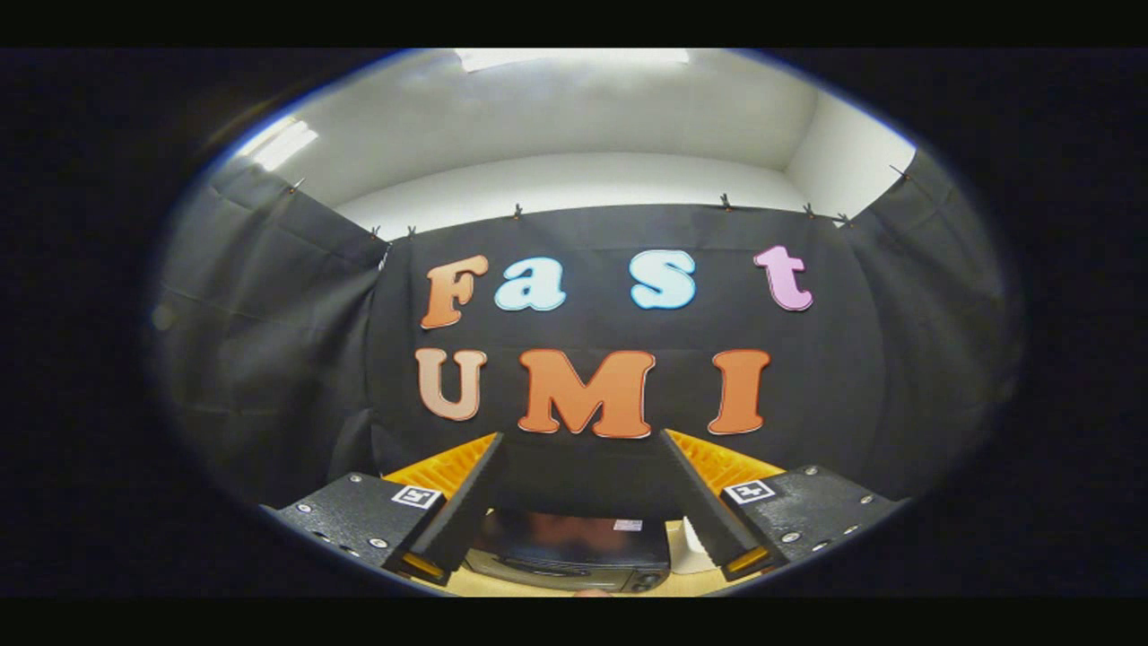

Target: Open the toaster oven, put the food inside, and close the toaster oven door.

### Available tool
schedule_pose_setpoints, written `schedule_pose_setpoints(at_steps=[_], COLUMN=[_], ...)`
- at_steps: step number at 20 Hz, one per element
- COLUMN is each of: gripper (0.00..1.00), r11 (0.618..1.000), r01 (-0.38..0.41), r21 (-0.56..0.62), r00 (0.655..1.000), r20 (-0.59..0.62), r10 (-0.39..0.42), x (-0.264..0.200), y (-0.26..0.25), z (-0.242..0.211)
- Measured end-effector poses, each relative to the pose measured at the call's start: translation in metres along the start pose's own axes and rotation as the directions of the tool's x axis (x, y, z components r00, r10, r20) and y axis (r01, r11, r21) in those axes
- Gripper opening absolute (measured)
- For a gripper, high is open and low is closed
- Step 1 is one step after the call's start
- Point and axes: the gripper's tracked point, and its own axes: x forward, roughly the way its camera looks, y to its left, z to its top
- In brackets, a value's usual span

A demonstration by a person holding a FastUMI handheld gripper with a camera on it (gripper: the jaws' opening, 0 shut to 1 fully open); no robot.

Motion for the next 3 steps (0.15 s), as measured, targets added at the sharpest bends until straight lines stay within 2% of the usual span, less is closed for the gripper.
schedule_pose_setpoints(at_steps=[3], gripper=[0.98], r11=[1.0], r01=[-0.01], r21=[0.023], r00=[1.0], r20=[0.003], r10=[0.01], x=[0.002], y=[0.0019], z=[0.0018])
